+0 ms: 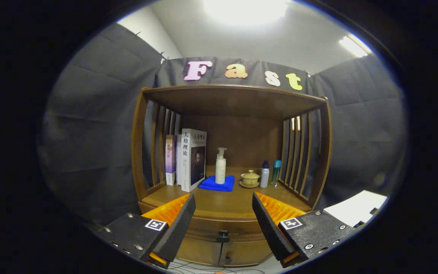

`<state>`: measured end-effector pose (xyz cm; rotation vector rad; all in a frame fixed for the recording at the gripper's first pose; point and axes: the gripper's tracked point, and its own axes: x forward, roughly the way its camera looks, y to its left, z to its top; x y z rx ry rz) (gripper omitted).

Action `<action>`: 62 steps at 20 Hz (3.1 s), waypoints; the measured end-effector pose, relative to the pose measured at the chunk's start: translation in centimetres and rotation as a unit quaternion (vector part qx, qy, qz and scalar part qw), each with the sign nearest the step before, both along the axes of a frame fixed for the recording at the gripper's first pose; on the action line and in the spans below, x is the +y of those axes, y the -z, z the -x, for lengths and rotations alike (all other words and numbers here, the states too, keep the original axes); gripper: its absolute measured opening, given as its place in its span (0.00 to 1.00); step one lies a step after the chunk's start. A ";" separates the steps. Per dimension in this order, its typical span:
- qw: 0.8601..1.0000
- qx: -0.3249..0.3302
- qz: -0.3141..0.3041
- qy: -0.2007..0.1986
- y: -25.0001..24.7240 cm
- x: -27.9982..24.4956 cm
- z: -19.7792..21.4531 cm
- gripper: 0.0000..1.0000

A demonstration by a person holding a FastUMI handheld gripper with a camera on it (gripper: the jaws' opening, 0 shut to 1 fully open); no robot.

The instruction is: Pull open the drawer, take out the items inside it, and place them on the countertop above the cabinet.

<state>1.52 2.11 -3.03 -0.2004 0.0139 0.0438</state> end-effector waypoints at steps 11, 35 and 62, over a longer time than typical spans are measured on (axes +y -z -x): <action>0.999 0.041 0.007 -0.002 10.8 2.6 -1.6 0.94; 0.988 0.121 -0.069 0.062 23.6 -2.3 -7.6 0.46; 0.986 0.140 -0.065 0.060 23.2 -2.8 9.3 0.28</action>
